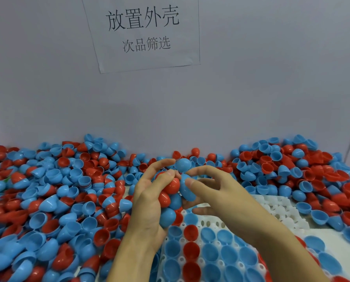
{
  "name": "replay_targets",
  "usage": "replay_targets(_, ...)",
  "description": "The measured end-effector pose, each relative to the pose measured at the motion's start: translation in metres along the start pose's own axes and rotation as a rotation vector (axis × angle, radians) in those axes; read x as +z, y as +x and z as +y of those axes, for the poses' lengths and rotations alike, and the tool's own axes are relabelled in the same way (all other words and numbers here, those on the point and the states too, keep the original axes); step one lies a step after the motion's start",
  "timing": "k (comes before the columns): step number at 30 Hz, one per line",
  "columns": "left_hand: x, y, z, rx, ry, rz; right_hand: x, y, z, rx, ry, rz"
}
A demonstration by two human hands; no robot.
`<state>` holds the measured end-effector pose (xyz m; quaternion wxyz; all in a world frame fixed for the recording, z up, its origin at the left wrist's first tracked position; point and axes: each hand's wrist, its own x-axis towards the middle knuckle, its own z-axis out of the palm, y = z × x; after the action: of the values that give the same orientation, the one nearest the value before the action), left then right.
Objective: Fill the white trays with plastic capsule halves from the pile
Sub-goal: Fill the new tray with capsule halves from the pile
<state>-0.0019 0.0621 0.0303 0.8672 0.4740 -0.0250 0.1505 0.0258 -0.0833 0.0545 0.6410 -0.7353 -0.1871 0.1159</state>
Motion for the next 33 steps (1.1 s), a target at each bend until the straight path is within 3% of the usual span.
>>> replay_targets(5,0.0,-0.001,-0.001,0.008,0.03,-0.079,-0.002,0.006,0.004,0.044,0.047,0.116)
replay_targets(10,0.003,-0.003,-0.002,-0.026,0.023,-0.131,-0.012,0.005,0.002,0.134,0.249,0.059)
replay_targets(17,0.007,0.0,-0.006,-0.044,0.062,-0.078,-0.006,0.005,-0.004,0.001,0.385,0.281)
replay_targets(20,0.003,0.002,-0.005,-0.066,0.131,0.047,-0.007,0.004,-0.005,-0.075,0.227,0.43)
replay_targets(22,0.002,0.002,-0.003,-0.096,0.198,0.049,-0.006,0.003,-0.006,-0.156,0.059,0.474)
replay_targets(27,0.004,0.0,-0.003,-0.182,0.285,-0.133,0.002,0.002,-0.01,-0.269,-0.192,0.388)
replay_targets(33,0.0,0.001,-0.001,-0.208,0.181,-0.137,-0.005,-0.003,-0.017,-0.353,-0.285,0.339)
